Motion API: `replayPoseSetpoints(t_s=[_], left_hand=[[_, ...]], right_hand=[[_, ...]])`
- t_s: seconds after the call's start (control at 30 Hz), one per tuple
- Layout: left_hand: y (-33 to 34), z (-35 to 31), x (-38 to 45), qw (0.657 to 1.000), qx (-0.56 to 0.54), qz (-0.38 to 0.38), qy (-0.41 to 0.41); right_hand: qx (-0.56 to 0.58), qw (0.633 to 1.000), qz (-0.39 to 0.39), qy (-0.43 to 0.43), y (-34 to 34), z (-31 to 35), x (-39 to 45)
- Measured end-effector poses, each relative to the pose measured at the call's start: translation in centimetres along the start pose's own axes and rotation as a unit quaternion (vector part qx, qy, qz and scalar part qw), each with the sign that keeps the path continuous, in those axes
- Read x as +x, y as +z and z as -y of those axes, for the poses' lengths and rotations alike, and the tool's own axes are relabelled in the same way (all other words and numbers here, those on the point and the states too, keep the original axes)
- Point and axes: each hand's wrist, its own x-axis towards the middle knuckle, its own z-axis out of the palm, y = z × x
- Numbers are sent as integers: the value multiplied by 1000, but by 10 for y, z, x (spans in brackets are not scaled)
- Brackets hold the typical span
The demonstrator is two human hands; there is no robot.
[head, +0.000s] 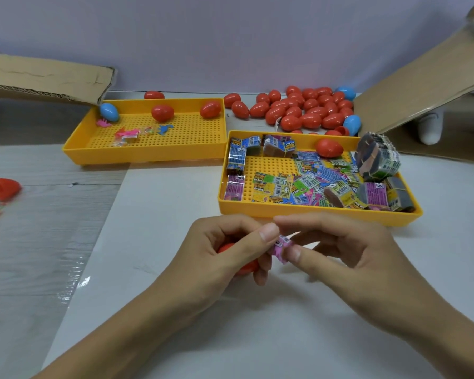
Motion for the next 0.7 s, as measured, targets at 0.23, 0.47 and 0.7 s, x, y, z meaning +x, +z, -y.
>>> replayPoseSetpoints(t_s=[0.23, 0.47, 0.7], left_hand=[[3, -2, 0, 999, -10, -32, -14], [3, 2, -2, 998, -2, -59, 22], [8, 2, -8, 985, 125, -80, 90]], right_hand=[[129, 988, 27, 77, 3, 1, 2], [300, 936, 45, 177, 1, -1, 5], [271, 944, -22, 185, 7, 1, 5]])
